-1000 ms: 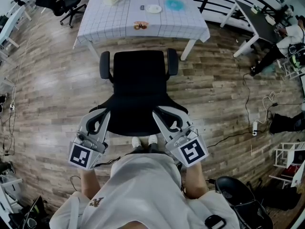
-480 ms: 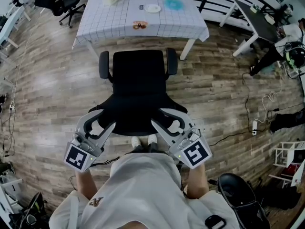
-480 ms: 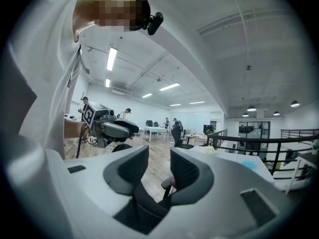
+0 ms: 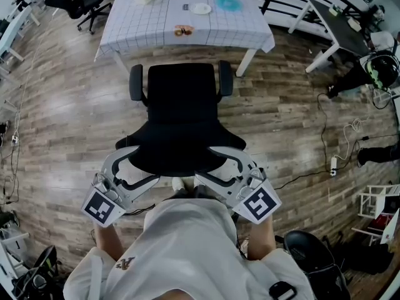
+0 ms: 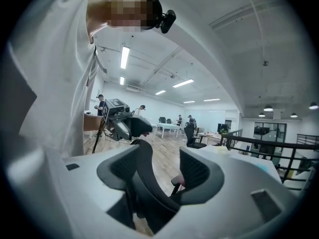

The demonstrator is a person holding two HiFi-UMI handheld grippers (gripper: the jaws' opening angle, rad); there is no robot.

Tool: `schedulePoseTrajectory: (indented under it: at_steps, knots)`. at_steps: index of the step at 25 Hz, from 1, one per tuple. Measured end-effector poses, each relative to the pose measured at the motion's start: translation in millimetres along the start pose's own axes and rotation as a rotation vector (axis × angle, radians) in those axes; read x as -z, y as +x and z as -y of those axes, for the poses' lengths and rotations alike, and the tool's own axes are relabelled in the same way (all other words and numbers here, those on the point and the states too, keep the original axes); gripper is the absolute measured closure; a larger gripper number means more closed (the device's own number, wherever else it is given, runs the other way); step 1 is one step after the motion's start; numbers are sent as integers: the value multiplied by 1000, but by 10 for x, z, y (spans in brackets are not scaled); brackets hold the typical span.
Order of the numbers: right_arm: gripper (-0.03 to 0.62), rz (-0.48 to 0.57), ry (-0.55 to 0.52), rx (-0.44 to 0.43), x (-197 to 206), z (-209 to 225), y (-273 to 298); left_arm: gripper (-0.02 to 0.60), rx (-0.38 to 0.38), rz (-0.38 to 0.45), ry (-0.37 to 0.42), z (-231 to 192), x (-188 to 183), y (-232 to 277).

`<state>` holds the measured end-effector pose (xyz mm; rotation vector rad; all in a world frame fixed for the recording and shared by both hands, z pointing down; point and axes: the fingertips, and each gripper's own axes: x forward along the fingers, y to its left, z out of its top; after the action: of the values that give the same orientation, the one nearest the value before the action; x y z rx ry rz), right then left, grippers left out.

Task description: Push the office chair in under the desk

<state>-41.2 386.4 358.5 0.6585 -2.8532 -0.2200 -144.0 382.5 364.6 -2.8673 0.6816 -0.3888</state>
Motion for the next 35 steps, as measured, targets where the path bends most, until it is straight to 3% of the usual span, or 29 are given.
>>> schedulePoseTrajectory:
  at_steps: [1, 4, 12, 35]
  knots:
    - [324, -9, 0, -8, 15, -19, 0, 253, 15, -10, 11, 25, 8, 12]
    - [318, -42, -11, -25, 77, -71, 2, 239, 39, -47, 25, 91, 65, 44]
    - [217, -154, -65, -41, 310, -132, 61, 206, 50, -137, 69, 167, 241, 157]
    - [214, -135, -39, -122, 439, 67, 128, 201, 43, -171, 83, 106, 328, 380]
